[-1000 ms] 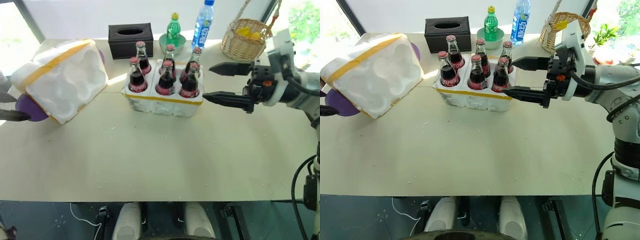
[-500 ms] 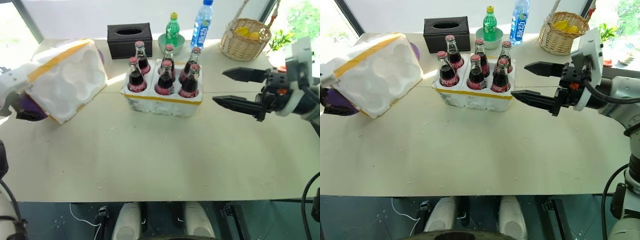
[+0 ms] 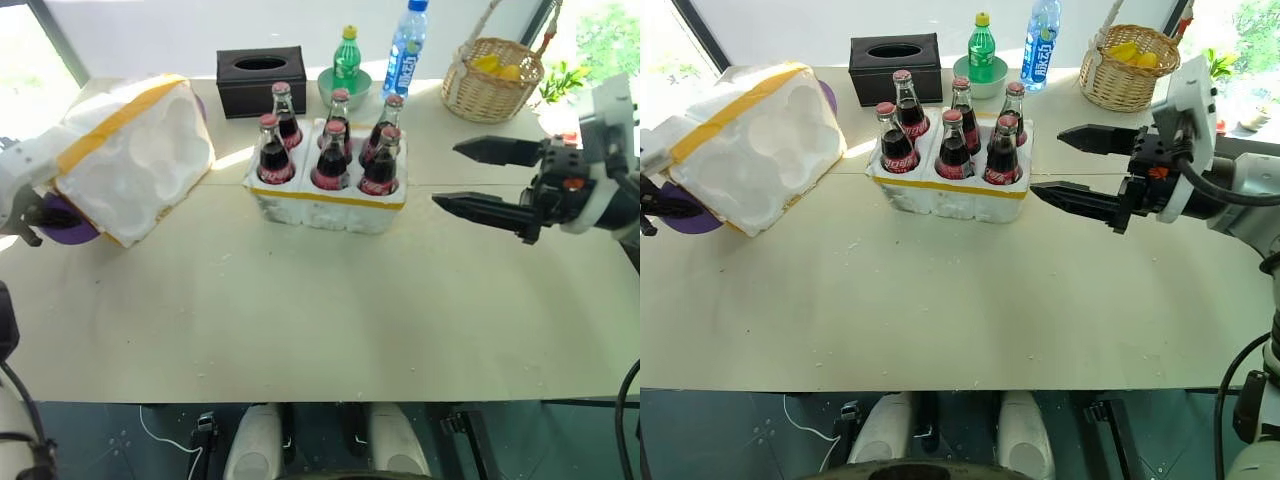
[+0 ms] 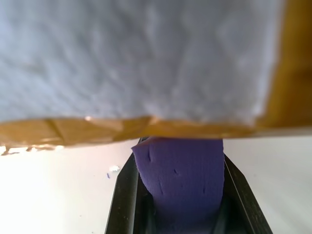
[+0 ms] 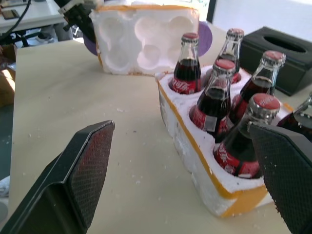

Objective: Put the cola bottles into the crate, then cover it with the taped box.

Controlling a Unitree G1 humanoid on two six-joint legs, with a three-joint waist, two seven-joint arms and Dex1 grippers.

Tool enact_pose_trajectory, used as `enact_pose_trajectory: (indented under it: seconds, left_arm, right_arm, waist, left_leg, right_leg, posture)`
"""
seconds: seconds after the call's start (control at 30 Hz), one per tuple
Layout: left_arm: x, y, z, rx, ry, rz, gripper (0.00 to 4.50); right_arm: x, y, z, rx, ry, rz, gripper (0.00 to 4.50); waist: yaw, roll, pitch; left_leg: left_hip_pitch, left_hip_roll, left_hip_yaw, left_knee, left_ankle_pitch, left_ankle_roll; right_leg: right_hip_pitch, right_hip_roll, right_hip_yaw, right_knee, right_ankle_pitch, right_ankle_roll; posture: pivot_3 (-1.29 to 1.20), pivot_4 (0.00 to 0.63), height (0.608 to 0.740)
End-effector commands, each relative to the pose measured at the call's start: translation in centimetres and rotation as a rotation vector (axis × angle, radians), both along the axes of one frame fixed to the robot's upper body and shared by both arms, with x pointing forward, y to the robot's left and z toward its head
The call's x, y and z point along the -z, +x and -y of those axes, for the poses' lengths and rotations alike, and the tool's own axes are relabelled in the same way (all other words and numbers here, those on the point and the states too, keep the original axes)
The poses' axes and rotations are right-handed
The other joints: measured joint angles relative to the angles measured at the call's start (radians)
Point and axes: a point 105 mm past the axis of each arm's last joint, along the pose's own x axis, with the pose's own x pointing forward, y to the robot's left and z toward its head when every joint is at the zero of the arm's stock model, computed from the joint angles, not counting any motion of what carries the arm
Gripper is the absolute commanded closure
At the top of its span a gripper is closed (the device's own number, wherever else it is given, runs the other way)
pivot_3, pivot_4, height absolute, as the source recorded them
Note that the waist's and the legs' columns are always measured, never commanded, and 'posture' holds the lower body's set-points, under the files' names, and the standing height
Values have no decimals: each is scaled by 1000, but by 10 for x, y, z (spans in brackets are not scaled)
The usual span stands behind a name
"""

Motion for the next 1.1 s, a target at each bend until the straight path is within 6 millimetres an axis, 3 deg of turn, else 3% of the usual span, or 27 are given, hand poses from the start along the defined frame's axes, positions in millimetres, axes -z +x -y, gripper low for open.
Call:
enact_pose_trajectory:
  seconds: [0.03,0.17,0.27,0.37,0.43,0.57,0.67,0.93,1.1]
  left_arm:
    - [-39,15,-1,16,103,227,4232]
    - [-93,39,22,78,180,538,4232]
    - [-136,52,56,184,239,767,4232]
    - [-179,56,111,368,317,1029,4232]
    - [-190,55,137,458,364,1129,4232]
    - [-188,54,184,634,491,1239,4232]
    - [-174,56,201,734,650,1250,4232]
    - [-128,71,218,876,875,1246,4232]
    - [-124,83,212,806,918,1255,4232]
  right_arm:
    - [-10,0,10,45,-20,70,0]
    - [-12,-2,17,62,-11,73,0]
    - [-13,0,22,99,-5,83,0]
    - [-11,-1,22,107,20,74,0]
    - [-9,-1,21,109,26,71,0]
    - [-6,7,23,176,21,96,0]
    - [-11,8,24,194,60,102,0]
    - [-19,11,23,223,108,122,0]
    - [-22,10,20,214,119,128,0]
  waist:
    - [0,-1,0]
    - [4,-3,0]
    - [4,-4,0]
    - [4,-4,0]
    - [2,-4,0]
    - [-5,-4,0]
    - [-9,-3,0]
    - [3,-3,0]
    - [3,-3,0]
  left_leg:
    - [0,0,0,0,0,0]
    - [-1,0,0,1,0,0]
    - [-2,-1,-1,1,0,0]
    - [-1,-1,0,2,1,-1]
    - [-1,-1,0,2,2,-4]
    - [0,-2,1,2,3,-4]
    - [1,-2,1,2,3,-5]
    - [0,-2,1,2,2,-3]
    - [0,-2,1,2,0,0]
  right_leg:
    - [0,0,0,0,0,0]
    - [0,0,0,0,0,0]
    - [0,-1,0,-1,1,2]
    - [1,-1,0,-1,2,3]
    - [2,-2,0,-1,2,3]
    - [2,-1,0,-1,2,3]
    - [2,0,1,-1,2,3]
    - [2,0,1,-1,2,3]
    - [3,-1,1,-1,2,4]
  posture:
    - [0,150,740]
    - [0,150,740]
    - [0,150,740]
    - [0,150,740]
    - [0,150,740]
    - [0,150,740]
    - [0,150,740]
    - [0,150,740]
    - [0,150,740]
